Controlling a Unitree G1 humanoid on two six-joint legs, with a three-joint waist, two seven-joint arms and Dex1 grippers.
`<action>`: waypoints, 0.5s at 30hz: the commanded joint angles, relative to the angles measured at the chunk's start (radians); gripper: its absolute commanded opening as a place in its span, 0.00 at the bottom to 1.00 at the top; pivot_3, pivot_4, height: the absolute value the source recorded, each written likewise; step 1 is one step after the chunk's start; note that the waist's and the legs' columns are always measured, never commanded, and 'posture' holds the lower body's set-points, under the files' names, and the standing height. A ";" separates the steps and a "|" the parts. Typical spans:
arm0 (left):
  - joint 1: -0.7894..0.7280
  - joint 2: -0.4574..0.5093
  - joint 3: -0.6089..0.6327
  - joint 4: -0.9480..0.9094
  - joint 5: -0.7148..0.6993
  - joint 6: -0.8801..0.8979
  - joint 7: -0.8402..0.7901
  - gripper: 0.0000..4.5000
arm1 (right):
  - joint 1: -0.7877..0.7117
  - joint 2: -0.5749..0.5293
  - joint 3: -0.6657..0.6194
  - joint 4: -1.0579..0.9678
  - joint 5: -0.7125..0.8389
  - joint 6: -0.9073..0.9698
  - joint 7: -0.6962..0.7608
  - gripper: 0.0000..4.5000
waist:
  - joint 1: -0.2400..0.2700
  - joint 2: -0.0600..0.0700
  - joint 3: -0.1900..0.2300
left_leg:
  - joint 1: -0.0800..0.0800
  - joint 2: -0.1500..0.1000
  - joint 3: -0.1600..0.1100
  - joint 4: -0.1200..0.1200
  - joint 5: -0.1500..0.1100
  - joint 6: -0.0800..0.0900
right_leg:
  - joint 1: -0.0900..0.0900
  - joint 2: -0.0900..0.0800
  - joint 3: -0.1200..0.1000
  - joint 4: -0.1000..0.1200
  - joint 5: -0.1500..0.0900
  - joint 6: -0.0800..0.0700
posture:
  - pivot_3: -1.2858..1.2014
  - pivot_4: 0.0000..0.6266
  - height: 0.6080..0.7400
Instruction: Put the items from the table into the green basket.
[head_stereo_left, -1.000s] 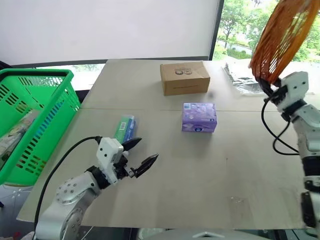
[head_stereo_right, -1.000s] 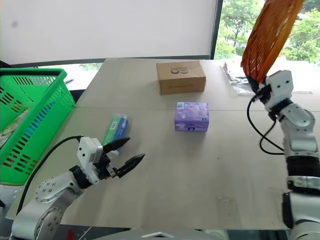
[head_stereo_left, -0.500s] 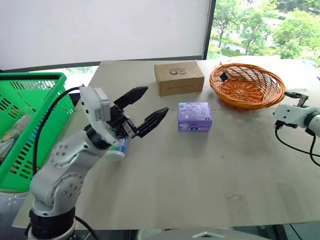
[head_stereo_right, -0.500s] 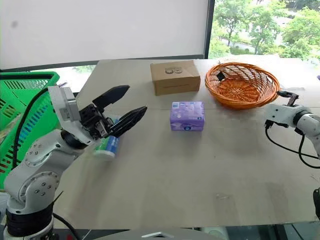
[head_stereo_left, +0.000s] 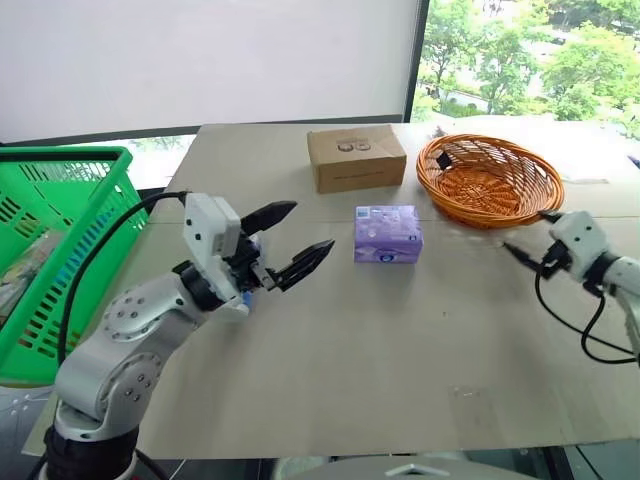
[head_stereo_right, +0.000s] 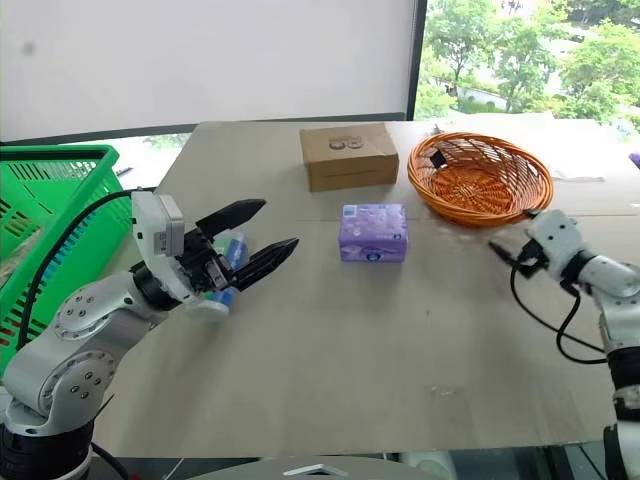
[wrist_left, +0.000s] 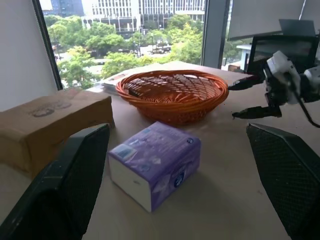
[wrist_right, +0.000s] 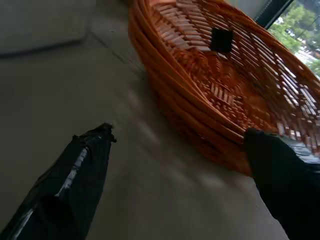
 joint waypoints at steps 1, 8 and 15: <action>0.033 0.038 0.021 0.072 0.145 -0.009 0.043 1.00 | 0.071 -0.019 -0.097 -0.259 0.269 0.238 0.107 0.99 | 0.004 0.000 0.000 | 0.000 0.000 0.000 0.000 0.000 0.000 | 0.000 0.000 -0.001 0.000 0.000 0.000 | 0.58 0.09 1.00; 0.053 0.006 -0.008 0.173 0.385 0.110 0.291 1.00 | 0.084 0.011 -0.186 -0.427 0.484 0.426 0.148 0.99 | 0.022 -0.001 0.001 | 0.002 0.000 -0.003 0.002 0.000 0.000 | 0.003 0.000 -0.008 -0.001 0.000 0.000 | 0.58 0.09 1.00; -0.045 -0.258 -0.054 0.224 0.445 0.349 0.536 1.00 | 0.045 0.026 -0.153 -0.509 0.475 0.469 0.171 0.99 | 0.052 -0.002 0.000 | -0.001 -0.001 -0.007 0.002 0.000 0.000 | 0.003 -0.003 -0.010 -0.001 0.002 0.001 | 0.58 0.08 1.00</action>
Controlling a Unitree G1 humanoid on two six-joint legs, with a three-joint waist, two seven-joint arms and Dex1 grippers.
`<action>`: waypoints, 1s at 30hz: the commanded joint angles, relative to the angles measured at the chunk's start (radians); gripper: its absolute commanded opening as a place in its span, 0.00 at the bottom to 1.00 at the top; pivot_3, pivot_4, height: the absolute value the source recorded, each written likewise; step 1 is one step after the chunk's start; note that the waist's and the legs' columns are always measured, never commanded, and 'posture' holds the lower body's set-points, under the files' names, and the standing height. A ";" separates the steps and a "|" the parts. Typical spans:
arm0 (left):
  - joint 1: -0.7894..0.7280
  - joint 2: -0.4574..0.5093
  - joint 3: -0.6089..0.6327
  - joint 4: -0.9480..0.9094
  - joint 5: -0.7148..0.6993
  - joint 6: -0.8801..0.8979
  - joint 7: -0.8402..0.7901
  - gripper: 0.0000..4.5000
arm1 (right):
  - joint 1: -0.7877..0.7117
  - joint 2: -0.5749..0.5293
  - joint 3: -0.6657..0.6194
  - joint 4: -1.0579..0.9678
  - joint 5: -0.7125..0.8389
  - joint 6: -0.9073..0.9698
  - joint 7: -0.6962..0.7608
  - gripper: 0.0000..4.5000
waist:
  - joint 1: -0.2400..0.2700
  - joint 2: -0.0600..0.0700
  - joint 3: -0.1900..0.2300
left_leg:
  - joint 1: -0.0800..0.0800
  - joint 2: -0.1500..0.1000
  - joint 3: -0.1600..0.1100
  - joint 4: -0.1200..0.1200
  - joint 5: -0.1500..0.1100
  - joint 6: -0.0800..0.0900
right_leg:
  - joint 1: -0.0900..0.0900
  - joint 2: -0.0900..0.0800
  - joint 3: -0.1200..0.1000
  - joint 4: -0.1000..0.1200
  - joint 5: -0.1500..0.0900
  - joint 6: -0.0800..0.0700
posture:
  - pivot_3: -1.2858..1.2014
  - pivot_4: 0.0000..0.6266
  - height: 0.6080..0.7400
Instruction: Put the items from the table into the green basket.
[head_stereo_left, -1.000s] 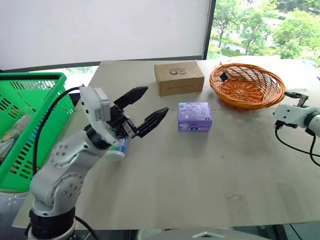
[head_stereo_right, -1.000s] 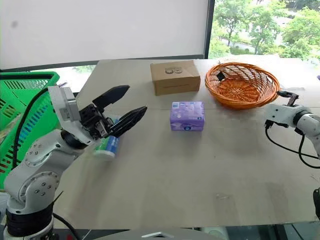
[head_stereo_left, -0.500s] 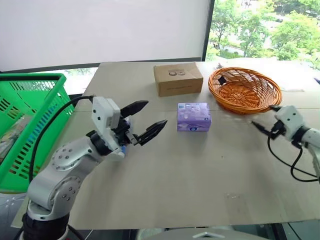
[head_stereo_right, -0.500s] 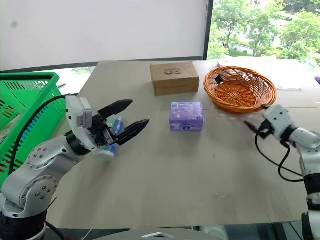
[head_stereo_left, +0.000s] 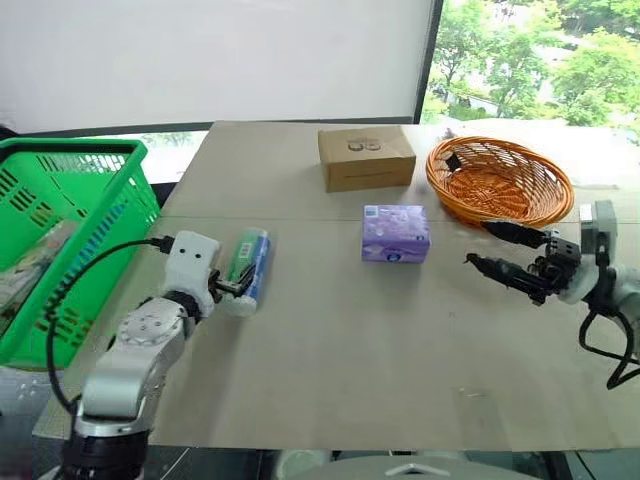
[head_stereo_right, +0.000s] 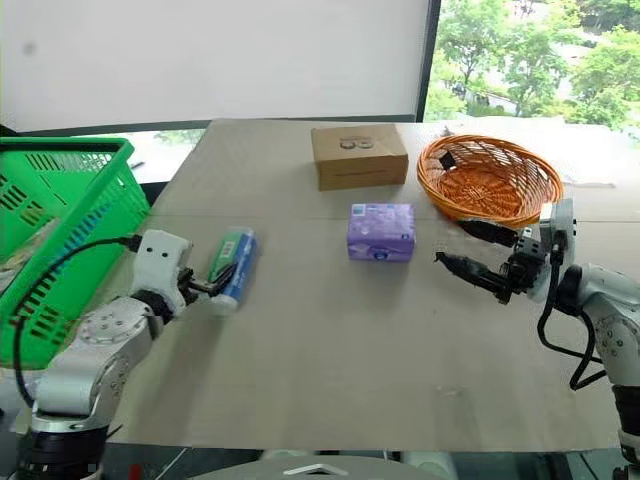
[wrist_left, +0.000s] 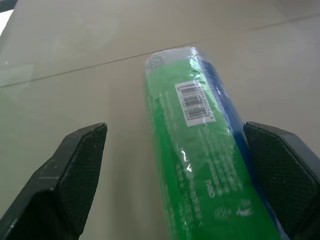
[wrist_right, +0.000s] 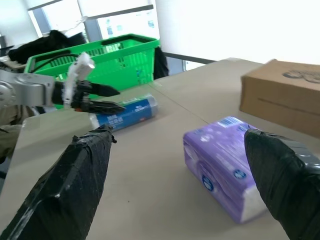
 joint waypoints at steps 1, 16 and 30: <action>-0.018 -0.112 -0.017 0.030 0.043 0.115 0.129 1.00 | -0.018 0.009 -0.005 -0.045 -0.008 -0.002 0.011 0.99 | 0.005 0.003 -0.003 | 0.000 0.000 -0.001 0.000 0.000 0.000 | 0.000 0.000 0.001 0.000 0.000 0.000 | 0.58 0.08 1.00; -0.033 -0.387 0.125 0.003 0.013 0.442 0.212 0.88 | -0.003 0.025 -0.003 -0.043 -0.093 -0.039 0.060 1.00 | -0.003 0.023 -0.024 | 0.007 -0.008 -0.001 0.000 0.000 0.000 | 0.006 0.002 0.001 0.001 -0.003 -0.003 | 0.57 0.08 1.00; -0.142 -0.366 0.161 0.000 0.049 0.280 0.205 0.43 | -0.042 0.051 0.000 -0.054 -0.079 -0.028 0.064 1.00 | 0.001 0.019 -0.021 | 0.017 -0.008 -0.004 -0.003 0.000 0.000 | 0.017 -0.002 0.001 -0.003 -0.006 0.001 | 0.58 0.08 1.00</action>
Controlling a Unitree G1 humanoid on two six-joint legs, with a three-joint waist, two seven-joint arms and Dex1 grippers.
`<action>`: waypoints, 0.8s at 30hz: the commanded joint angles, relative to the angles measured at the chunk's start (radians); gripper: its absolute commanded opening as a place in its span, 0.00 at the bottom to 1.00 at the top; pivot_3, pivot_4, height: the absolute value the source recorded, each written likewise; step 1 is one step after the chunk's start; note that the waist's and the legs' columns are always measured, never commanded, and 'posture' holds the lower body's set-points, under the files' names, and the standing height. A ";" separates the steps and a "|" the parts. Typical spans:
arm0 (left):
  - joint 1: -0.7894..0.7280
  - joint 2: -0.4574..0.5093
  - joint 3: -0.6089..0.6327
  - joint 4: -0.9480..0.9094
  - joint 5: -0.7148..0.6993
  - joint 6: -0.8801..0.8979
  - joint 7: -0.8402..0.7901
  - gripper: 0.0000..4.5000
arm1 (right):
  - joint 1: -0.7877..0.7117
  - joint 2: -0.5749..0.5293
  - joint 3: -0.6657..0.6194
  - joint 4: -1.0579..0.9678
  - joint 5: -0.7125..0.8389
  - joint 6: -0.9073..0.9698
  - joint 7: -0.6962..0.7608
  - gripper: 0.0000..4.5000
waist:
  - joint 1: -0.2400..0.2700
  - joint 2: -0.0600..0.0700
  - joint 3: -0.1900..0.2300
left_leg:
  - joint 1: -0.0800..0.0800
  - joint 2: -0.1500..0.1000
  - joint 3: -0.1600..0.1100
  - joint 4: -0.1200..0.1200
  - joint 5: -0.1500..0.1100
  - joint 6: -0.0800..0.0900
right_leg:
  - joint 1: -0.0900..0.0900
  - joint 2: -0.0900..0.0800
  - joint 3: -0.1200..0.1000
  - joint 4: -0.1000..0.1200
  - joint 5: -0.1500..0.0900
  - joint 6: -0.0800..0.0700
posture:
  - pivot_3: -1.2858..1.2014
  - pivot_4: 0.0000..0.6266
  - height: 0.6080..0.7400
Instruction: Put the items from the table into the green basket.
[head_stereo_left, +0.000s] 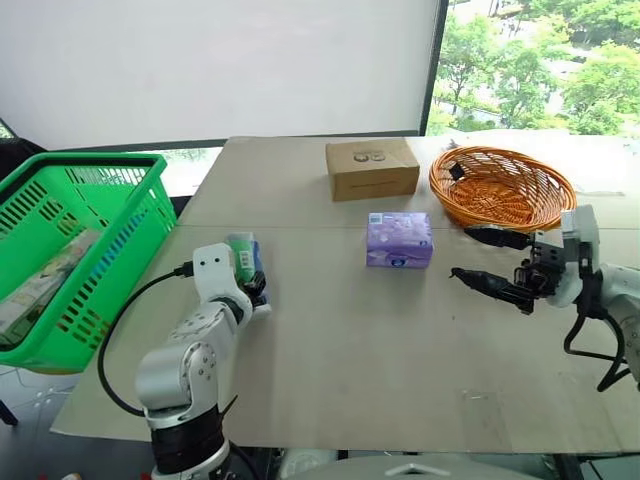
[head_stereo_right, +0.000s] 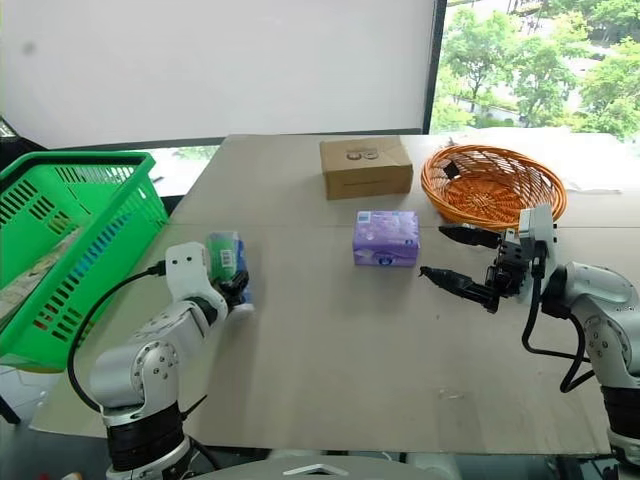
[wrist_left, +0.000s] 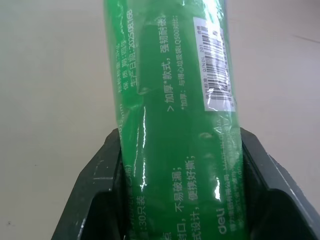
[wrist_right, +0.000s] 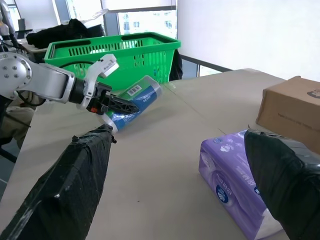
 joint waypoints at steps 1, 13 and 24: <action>-0.078 0.033 0.017 0.048 0.033 -0.081 0.011 0.43 | -0.053 0.015 -0.013 -0.037 0.038 0.009 -0.001 1.00 | 0.003 -0.004 0.003 | 0.000 0.000 -0.002 0.000 0.000 0.000 | 0.000 0.000 0.000 0.000 0.000 0.000 | 0.58 0.08 1.00; -0.330 0.634 0.226 0.230 0.212 -0.228 -0.031 0.43 | -0.209 0.095 0.002 -0.077 0.155 0.117 -0.071 1.00 | -0.001 -0.030 0.024 | -0.031 0.000 -0.027 -0.008 0.011 -0.019 | -0.033 0.007 -0.007 0.001 0.013 -0.013 | 0.59 0.05 1.00; -0.224 0.759 0.368 0.462 0.234 -0.321 -0.104 0.74 | -0.288 0.145 0.006 -0.138 0.207 0.158 -0.159 1.00 | 0.040 -0.043 0.022 | -0.037 -0.003 -0.034 -0.014 0.010 -0.017 | -0.034 -0.003 -0.014 -0.008 0.013 -0.013 | 0.59 0.04 1.00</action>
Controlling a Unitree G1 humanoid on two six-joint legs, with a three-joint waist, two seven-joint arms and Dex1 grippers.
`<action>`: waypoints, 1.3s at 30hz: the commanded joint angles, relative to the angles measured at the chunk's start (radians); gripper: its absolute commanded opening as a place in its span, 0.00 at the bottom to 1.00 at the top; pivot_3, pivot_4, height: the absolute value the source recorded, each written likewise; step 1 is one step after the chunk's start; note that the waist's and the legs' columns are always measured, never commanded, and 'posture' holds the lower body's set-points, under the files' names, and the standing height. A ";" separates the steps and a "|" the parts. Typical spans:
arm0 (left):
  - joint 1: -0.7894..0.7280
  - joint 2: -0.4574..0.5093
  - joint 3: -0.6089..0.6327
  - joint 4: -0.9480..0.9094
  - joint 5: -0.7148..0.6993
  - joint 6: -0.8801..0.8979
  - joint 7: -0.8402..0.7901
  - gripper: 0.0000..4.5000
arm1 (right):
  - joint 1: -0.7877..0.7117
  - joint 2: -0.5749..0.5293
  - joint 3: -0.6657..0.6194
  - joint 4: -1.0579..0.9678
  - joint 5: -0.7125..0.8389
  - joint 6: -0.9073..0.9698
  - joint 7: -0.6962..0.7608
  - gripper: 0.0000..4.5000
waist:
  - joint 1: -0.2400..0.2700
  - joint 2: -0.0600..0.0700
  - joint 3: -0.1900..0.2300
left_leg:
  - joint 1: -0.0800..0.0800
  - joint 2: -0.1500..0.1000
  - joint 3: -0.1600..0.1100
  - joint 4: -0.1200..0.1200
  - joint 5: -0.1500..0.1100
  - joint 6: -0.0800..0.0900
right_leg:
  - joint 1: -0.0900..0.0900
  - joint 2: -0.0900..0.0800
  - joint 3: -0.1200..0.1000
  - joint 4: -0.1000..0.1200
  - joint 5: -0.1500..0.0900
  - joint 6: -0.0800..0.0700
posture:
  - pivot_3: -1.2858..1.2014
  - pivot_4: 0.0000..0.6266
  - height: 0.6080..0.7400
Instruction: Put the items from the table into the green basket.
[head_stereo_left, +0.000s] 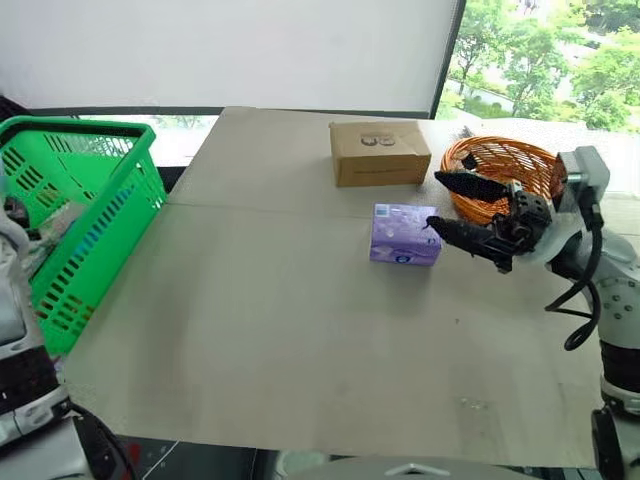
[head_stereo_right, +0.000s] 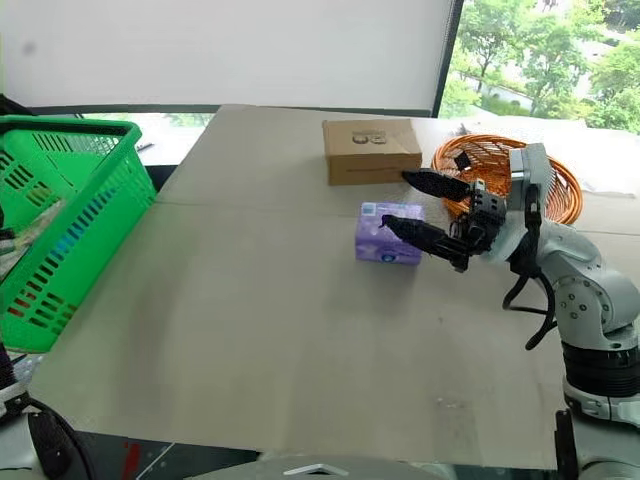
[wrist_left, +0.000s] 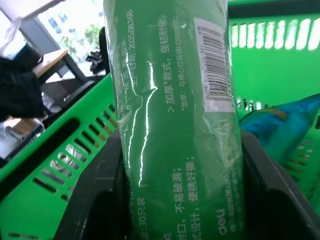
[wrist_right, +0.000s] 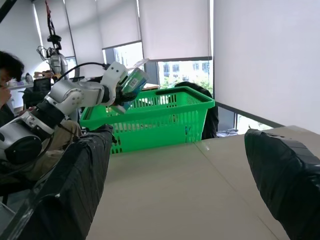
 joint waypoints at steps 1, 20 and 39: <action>-0.020 0.049 0.015 -0.028 0.012 -0.047 -0.014 0.85 | -0.033 0.001 -0.015 -0.056 0.035 0.010 -0.024 1.00 | 0.006 -0.002 -0.001 | 0.000 0.000 0.000 0.000 0.000 0.000 | 0.000 -0.001 0.000 0.000 0.000 0.000 | 0.59 0.04 1.00; 0.060 -0.090 -0.460 -0.374 -0.249 -0.258 -0.538 0.98 | -0.015 -0.033 0.251 0.222 -0.611 -0.402 -0.056 1.00 | 0.005 -0.003 -0.008 | 0.001 -0.001 0.008 0.000 0.004 -0.006 | -0.003 -0.005 0.002 0.007 0.001 -0.002 | 0.60 0.03 1.00; -0.525 -0.379 -1.021 0.378 0.024 -0.752 -0.988 0.98 | 0.502 -0.192 -0.107 -0.213 -0.457 -0.126 -0.162 1.00 | -0.089 0.012 -0.017 | 0.004 -0.001 0.012 0.019 0.002 0.000 | 0.005 0.016 0.001 0.013 0.001 0.001 | 0.47 0.02 1.00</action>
